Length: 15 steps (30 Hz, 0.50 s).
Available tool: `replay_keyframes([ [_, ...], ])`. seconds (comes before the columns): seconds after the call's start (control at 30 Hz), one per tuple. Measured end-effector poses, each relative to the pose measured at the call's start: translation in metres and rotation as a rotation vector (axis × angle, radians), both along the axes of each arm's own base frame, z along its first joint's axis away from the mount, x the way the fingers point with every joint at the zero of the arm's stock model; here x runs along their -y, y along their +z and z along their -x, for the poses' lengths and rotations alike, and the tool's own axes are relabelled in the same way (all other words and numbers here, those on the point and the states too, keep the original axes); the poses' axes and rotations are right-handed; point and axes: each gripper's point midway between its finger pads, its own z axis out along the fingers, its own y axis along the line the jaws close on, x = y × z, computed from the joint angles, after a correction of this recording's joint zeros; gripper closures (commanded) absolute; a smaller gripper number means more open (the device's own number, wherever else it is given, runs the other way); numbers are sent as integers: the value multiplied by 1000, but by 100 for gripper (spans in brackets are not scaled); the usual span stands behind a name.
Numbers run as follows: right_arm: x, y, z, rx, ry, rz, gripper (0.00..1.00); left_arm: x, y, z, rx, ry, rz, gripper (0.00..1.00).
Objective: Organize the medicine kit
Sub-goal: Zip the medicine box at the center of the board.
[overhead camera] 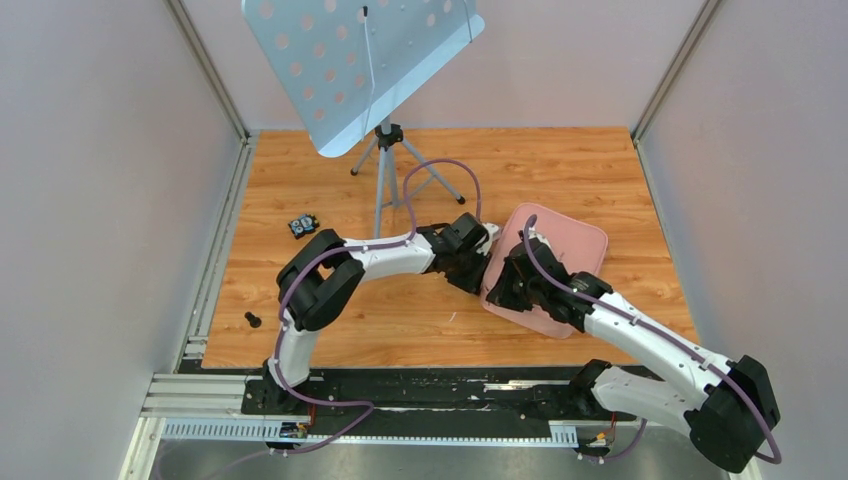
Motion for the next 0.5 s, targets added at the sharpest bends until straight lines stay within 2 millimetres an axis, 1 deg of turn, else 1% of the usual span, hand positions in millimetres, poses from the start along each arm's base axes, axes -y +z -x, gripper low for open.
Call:
replay_keyframes([
  [0.13,2,-2,2,-10,-2,10,99,6,1,7,-5,-7,6,69],
  [0.17,3,-2,3,-13,-2,12,94,6,1,8,-7,-6,7,69],
  [0.23,2,-2,4,-18,3,8,70,7,0,10,-10,-4,8,69],
  [0.27,1,-2,4,-20,5,1,60,8,0,10,-13,-5,11,69],
  [0.3,-1,0,4,-15,8,-10,54,9,1,13,-18,-11,17,69],
  [0.33,-4,3,2,-7,14,-23,49,11,1,16,-22,-20,19,69],
  [0.37,-5,5,1,-1,9,-31,47,13,0,20,-23,-30,20,69],
  [0.4,-4,7,2,7,10,-34,46,14,1,24,-23,-38,20,69],
  [0.5,1,17,2,37,-15,-47,37,15,2,31,-23,-54,18,69],
])
